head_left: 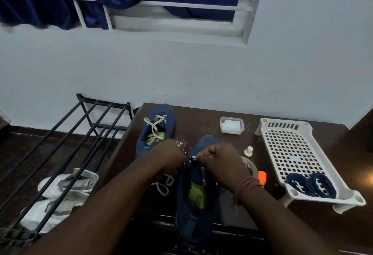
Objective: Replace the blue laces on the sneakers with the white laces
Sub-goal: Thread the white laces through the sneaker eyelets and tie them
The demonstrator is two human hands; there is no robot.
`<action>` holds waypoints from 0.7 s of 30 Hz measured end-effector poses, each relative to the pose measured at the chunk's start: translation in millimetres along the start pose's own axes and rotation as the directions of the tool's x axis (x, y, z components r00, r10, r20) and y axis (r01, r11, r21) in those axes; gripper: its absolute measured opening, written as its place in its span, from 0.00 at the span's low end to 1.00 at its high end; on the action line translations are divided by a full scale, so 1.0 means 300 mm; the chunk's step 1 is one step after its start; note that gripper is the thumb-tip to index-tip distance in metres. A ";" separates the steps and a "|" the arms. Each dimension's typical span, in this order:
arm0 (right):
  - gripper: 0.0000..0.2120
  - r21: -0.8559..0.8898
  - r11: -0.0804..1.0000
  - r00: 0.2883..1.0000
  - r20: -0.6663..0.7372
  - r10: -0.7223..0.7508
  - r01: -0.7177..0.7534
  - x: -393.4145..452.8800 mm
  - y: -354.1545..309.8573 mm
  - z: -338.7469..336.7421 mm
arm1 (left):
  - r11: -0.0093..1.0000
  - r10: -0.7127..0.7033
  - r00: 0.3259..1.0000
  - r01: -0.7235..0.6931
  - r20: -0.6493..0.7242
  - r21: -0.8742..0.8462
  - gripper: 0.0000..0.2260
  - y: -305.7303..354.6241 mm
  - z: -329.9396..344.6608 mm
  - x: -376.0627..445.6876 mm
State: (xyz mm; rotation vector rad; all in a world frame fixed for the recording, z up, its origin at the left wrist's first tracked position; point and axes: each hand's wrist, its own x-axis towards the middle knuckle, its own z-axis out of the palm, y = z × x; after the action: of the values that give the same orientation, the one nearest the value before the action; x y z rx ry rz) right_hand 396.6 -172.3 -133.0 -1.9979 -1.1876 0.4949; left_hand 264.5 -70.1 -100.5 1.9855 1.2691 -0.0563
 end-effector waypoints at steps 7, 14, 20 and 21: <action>0.23 -0.169 0.974 0.982 -0.087 -0.166 0.149 0.011 0.020 0.089 | 0.974 -0.131 0.989 0.141 0.063 -0.177 0.05 -0.013 -0.002 0.012; 0.11 -0.196 0.968 0.981 -0.083 -0.174 0.155 0.011 0.022 0.087 | 0.947 -0.160 0.983 0.178 0.089 -0.266 0.08 -0.016 0.002 0.017; 0.08 -0.290 0.950 0.982 -0.108 -0.152 0.115 0.007 0.014 0.097 | 0.855 -0.166 0.981 0.192 0.097 -0.481 0.05 -0.001 0.003 -0.001; 0.08 -0.303 0.946 0.982 -0.108 -0.153 0.114 0.007 0.014 0.095 | 0.827 -0.173 0.979 0.202 0.106 -0.524 0.05 0.003 -0.001 -0.008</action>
State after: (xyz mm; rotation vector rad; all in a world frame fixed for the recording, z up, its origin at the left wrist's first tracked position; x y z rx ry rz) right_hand 381.5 -160.2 -154.6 -2.1422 -1.3680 0.1185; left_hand 264.0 -72.0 -98.7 1.3686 1.2735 0.1356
